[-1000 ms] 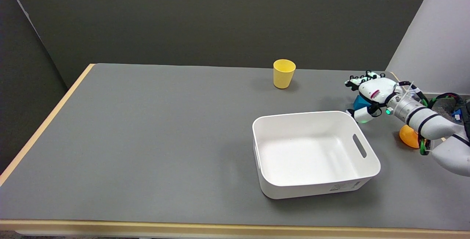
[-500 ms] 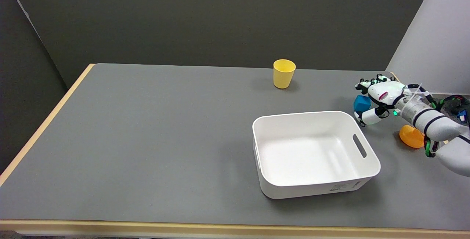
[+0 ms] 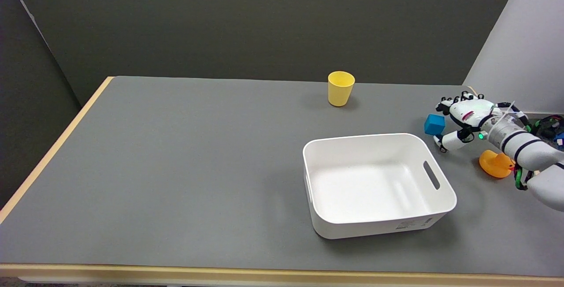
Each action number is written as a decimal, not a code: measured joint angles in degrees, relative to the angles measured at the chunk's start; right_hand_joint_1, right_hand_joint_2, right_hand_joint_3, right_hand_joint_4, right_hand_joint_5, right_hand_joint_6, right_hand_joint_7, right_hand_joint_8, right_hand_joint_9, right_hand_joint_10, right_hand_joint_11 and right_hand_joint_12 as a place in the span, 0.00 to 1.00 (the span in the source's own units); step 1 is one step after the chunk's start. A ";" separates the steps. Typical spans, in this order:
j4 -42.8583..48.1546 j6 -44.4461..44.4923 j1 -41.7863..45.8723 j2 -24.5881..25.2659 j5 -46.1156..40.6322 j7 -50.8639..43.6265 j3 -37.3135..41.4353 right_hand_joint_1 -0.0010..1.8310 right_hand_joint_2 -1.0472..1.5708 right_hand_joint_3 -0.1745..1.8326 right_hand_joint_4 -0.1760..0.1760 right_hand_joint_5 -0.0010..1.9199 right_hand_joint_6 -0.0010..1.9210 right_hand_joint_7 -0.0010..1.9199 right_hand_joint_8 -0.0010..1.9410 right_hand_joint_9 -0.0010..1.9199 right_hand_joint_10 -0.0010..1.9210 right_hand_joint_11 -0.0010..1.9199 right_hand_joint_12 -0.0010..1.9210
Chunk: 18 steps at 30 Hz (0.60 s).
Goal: Pick up the blue cube.
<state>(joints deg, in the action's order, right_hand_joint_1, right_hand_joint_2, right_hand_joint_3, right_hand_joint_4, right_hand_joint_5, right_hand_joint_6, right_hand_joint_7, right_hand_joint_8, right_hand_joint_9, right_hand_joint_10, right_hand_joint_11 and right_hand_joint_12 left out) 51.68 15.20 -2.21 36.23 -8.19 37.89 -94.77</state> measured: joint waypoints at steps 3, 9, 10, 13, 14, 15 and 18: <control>-0.15 -0.12 0.00 0.04 -0.01 -0.08 0.14 0.36 0.70 0.55 0.33 0.22 0.52 0.18 0.45 0.15 0.51 0.00 0.55; -0.36 -0.19 0.00 0.20 0.07 -0.19 0.20 0.37 0.71 0.54 0.28 0.24 0.58 0.18 0.52 0.16 0.54 0.00 0.56; -0.39 -0.19 0.00 0.23 0.08 -0.21 0.20 0.37 0.71 0.54 0.27 0.24 0.58 0.18 0.52 0.16 0.54 0.00 0.56; -0.52 -0.22 0.00 0.34 0.09 -0.24 0.20 0.43 0.78 0.41 0.29 0.27 0.70 0.18 0.56 0.16 0.56 0.00 0.57; -0.55 -0.22 0.00 0.38 0.09 -0.25 0.20 0.48 0.83 0.29 0.33 0.29 0.79 0.18 0.57 0.16 0.57 0.00 0.57; -0.60 -0.23 -0.01 0.43 0.10 -0.26 0.20 0.51 0.87 0.22 0.35 0.30 0.84 0.17 0.58 0.16 0.57 0.00 0.57; -0.70 -0.25 -0.03 0.55 0.11 -0.28 0.20 0.41 0.77 0.43 0.29 0.26 0.69 0.17 0.58 0.16 0.57 0.00 0.57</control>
<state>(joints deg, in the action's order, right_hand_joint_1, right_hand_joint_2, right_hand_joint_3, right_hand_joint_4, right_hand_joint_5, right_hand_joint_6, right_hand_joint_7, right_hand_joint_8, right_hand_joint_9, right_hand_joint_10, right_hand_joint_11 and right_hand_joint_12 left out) 50.98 14.95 -2.24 36.78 -8.08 37.62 -94.57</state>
